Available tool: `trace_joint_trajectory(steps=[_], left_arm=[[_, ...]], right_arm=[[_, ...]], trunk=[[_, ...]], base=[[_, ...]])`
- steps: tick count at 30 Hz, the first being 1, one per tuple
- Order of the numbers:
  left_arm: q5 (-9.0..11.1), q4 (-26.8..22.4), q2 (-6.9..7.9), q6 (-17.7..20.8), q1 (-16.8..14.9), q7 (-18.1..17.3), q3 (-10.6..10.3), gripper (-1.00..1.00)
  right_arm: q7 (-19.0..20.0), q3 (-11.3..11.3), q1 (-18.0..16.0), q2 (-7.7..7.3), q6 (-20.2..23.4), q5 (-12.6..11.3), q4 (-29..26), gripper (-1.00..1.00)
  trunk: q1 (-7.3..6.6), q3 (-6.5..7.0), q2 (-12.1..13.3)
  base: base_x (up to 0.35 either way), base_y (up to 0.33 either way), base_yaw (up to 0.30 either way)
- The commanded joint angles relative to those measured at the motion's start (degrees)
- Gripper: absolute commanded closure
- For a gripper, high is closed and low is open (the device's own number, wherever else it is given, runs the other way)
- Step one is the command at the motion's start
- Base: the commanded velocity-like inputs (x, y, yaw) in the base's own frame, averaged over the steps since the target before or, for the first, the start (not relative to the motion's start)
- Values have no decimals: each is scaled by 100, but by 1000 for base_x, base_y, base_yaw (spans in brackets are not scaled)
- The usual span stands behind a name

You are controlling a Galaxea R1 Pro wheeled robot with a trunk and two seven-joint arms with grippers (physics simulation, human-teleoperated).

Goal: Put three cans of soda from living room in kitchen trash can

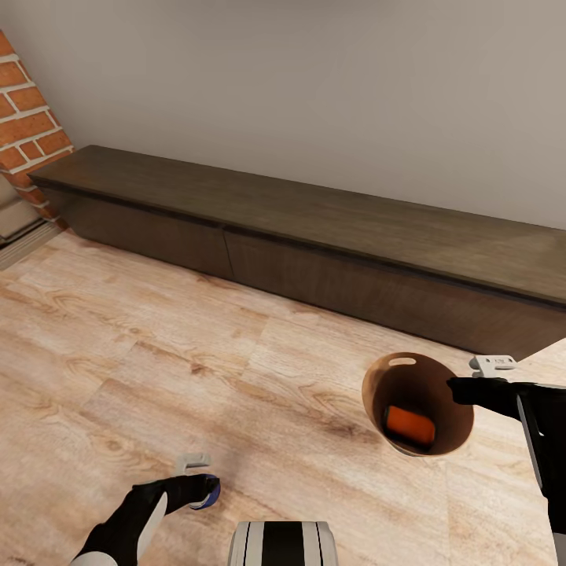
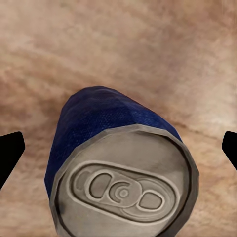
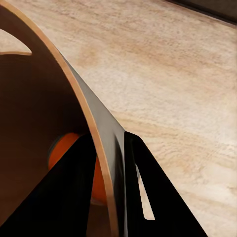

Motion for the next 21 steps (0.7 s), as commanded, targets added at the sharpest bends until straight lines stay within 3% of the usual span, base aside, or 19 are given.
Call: trace_joint_trajectory(steps=[1, 14, 15, 21], left_arm=[[1, 20, -3, -26, 0, 0, 0, -100], [2, 289, -36, -237, 0, 13, 2, -100], [1, 299, -36, -239, 0, 15, 1, 100], [3, 364, -44, -242, 0, 25, 0, 100]], right_arm=[[-1, 2, -1, 0, 15, -68, -1, 100], [-1, -5, -1, 0, 15, -63, -1, 100], [-1, -5, -1, 0, 15, -65, -1, 100], [-1, -5, -1, 0, 15, -66, -1, 100]], trunk=[[0, 0, 0], [0, 0, 0], [0, 0, 0], [0, 0, 0]], base=[[0, 0, 0], [0, 0, 0], [0, 0, 0], [0, 0, 0]])
